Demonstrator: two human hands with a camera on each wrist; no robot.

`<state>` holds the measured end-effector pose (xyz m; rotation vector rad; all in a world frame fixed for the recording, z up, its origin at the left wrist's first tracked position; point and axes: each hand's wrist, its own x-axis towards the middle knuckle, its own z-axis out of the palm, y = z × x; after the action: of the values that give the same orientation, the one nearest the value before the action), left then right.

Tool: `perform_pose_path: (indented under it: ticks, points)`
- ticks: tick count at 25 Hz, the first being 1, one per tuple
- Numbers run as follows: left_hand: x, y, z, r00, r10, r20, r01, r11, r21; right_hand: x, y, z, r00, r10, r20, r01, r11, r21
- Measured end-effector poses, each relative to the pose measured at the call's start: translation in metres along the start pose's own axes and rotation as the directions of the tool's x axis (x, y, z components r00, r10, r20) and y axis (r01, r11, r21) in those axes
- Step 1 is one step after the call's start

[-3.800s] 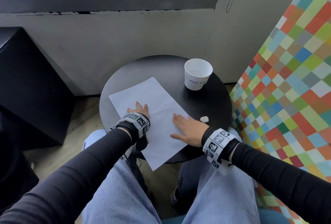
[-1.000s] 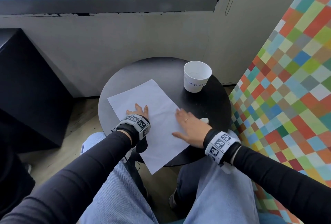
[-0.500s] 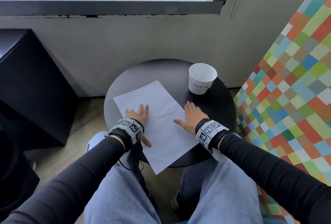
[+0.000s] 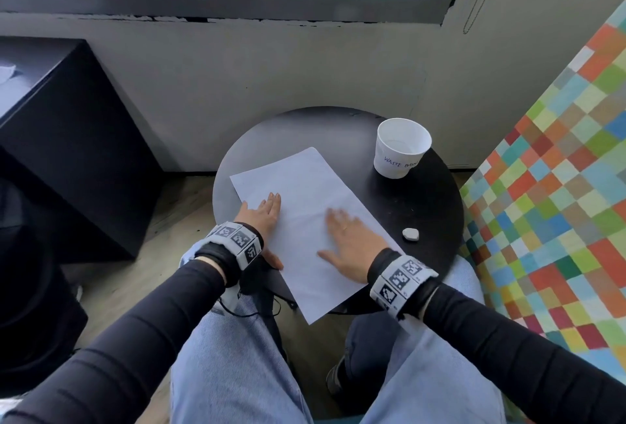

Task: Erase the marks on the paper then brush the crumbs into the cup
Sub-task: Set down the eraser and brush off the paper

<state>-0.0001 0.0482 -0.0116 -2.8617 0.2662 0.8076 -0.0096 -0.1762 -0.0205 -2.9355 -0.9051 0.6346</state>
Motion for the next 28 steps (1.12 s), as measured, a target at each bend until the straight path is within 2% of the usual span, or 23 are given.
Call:
perform_pose_path:
  ticks: [1, 2, 3, 4, 5, 6, 7, 9, 11, 13, 15, 17, 18, 19, 20, 21, 22, 23, 24, 25, 27, 28]
  points:
    - [0.000, 0.001, 0.000, 1.000, -0.004, 0.001, 0.004, 1.000, 0.022, -0.004, -0.014, 0.004, 0.985, -0.168, 0.047, 0.168, 0.986, 0.013]
    - [-0.001, 0.001, -0.001, 1.000, -0.006, 0.005, 0.006, 0.999, 0.041, -0.014, -0.026, 0.008, 0.953, -0.281, 0.114, 0.282, 0.959, 0.005]
    - [-0.001, 0.002, -0.001, 1.000, -0.007, 0.008, 0.007, 0.999, 0.054, -0.019, -0.026, 0.009, 0.944, -0.296, 0.144, 0.303, 0.953, -0.028]
    - [-0.002, 0.002, -0.003, 1.000, -0.006, 0.015, 0.005, 0.998, 0.064, -0.016, -0.017, 0.010, 0.970, -0.209, 0.127, 0.220, 0.973, -0.073]
    - [-0.003, 0.002, -0.005, 1.000, -0.003, 0.027, 0.001, 0.997, 0.071, -0.013, -0.008, 0.007, 0.995, -0.051, 0.085, 0.060, 0.993, -0.104]
    - [-0.003, 0.002, -0.006, 0.999, -0.002, 0.044, -0.002, 0.997, 0.076, -0.011, 0.001, 0.004, 0.995, 0.086, 0.051, -0.079, 0.989, -0.128]
    - [-0.003, 0.002, -0.008, 0.998, -0.005, 0.062, 0.000, 0.997, 0.079, -0.012, 0.006, 0.001, 0.993, 0.115, 0.018, -0.111, 0.985, -0.133]
    - [-0.002, 0.000, -0.013, 0.996, -0.008, 0.084, 0.003, 0.998, 0.061, -0.016, -0.010, 0.002, 0.998, -0.067, 0.010, 0.068, 0.993, -0.098]
    - [0.000, -0.002, -0.017, 0.995, 0.003, 0.095, -0.007, 0.999, 0.039, -0.025, -0.048, 0.010, 0.964, -0.265, 0.021, 0.266, 0.962, -0.054]
    - [-0.001, -0.003, -0.017, 0.994, 0.005, 0.110, -0.011, 0.999, 0.049, -0.030, -0.070, 0.024, 0.934, -0.356, 0.030, 0.357, 0.934, -0.028]
    - [0.000, -0.003, -0.015, 0.993, -0.004, 0.116, -0.003, 0.998, 0.062, -0.026, -0.063, 0.028, 0.960, -0.278, 0.025, 0.279, 0.959, -0.057]
    - [0.002, -0.003, -0.013, 0.993, -0.004, 0.117, -0.002, 0.999, 0.055, -0.018, -0.040, 0.023, 0.998, -0.052, -0.036, 0.049, 0.996, -0.073]
    - [0.002, -0.003, -0.012, 0.993, -0.005, 0.118, 0.000, 0.999, 0.047, -0.016, -0.031, 0.020, 0.998, 0.043, -0.053, -0.047, 0.996, -0.075]
    - [0.003, -0.001, -0.012, 0.993, -0.011, 0.114, 0.006, 0.999, 0.046, -0.014, -0.029, 0.018, 0.997, 0.060, -0.051, -0.063, 0.995, -0.072]
    - [0.004, 0.000, -0.011, 0.994, -0.017, 0.106, 0.012, 0.999, 0.050, -0.013, -0.035, 0.018, 0.999, -0.016, -0.041, 0.014, 0.999, -0.046]
    - [0.005, 0.001, -0.011, 0.995, -0.022, 0.096, 0.017, 0.999, 0.048, -0.013, -0.047, 0.019, 0.989, -0.146, -0.020, 0.146, 0.989, -0.011]
    - [0.005, 0.001, -0.010, 0.996, -0.026, 0.090, 0.022, 0.999, 0.042, -0.015, -0.062, 0.021, 0.965, -0.263, 0.001, 0.262, 0.964, 0.032]
    - [0.007, 0.001, -0.009, 0.996, -0.027, 0.085, 0.024, 0.999, 0.038, -0.017, -0.072, 0.024, 0.948, -0.317, 0.018, 0.315, 0.947, 0.063]
    - [0.007, 0.001, -0.009, 0.996, -0.025, 0.085, 0.022, 0.999, 0.034, -0.016, -0.071, 0.026, 0.952, -0.304, 0.017, 0.303, 0.951, 0.061]
    - [0.008, 0.000, -0.009, 0.996, -0.022, 0.087, 0.019, 0.999, 0.031, -0.011, -0.058, 0.025, 0.973, -0.230, 0.002, 0.229, 0.972, 0.050]
    - [0.007, 0.000, -0.009, 0.995, -0.025, 0.095, 0.023, 1.000, 0.018, -0.005, -0.021, 0.018, 1.000, 0.017, 0.006, -0.017, 0.999, 0.041]
    - [0.007, 0.002, -0.010, 0.995, -0.035, 0.094, 0.035, 0.999, 0.007, -0.006, -0.001, 0.013, 0.990, 0.139, 0.015, -0.140, 0.989, 0.041]
